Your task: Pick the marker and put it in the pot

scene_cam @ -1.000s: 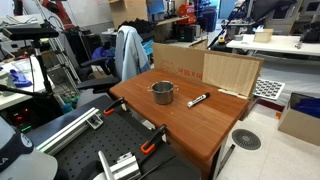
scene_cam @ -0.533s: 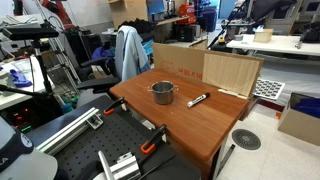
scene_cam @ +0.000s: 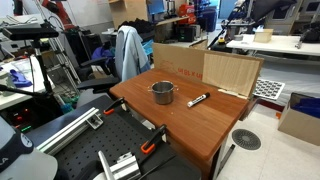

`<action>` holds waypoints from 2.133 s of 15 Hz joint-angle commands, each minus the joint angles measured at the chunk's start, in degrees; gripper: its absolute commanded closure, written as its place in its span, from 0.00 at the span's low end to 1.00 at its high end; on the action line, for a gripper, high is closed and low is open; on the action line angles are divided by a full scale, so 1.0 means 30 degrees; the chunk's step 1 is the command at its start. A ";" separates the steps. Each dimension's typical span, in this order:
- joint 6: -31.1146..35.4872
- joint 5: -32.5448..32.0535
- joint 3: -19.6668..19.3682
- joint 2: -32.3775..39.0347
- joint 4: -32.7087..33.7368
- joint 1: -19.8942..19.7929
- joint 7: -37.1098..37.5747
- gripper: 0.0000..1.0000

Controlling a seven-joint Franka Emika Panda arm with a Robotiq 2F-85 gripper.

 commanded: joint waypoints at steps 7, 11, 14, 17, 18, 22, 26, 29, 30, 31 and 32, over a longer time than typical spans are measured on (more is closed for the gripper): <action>-0.0053 0.0091 0.0155 0.0054 0.0054 -0.0223 -0.0113 0.00; -0.0053 0.0091 0.0155 0.0054 0.0054 -0.0223 -0.0113 0.00; -0.0053 0.0091 0.0155 0.0054 0.0054 -0.0222 -0.0113 0.00; -0.0053 0.0091 0.0155 0.0054 0.0054 -0.0223 -0.0113 0.00; -0.0053 0.0091 0.0155 0.0054 0.0054 -0.0223 -0.0113 0.00; -0.0053 0.0091 0.0155 0.0054 0.0054 -0.0223 -0.0113 0.00; 0.0862 0.0292 0.0063 0.1159 -0.0148 -0.0345 0.0271 0.00; 0.2616 0.0566 0.0126 0.2654 -0.0383 -0.0487 0.0786 0.00; 0.3433 0.0799 0.0135 0.3290 -0.0418 -0.0483 0.0944 0.00; 0.4062 0.1021 0.0145 0.3991 -0.0387 -0.0463 0.1006 0.00; 0.5201 0.1484 0.0169 0.4574 -0.0518 -0.0494 0.1235 0.00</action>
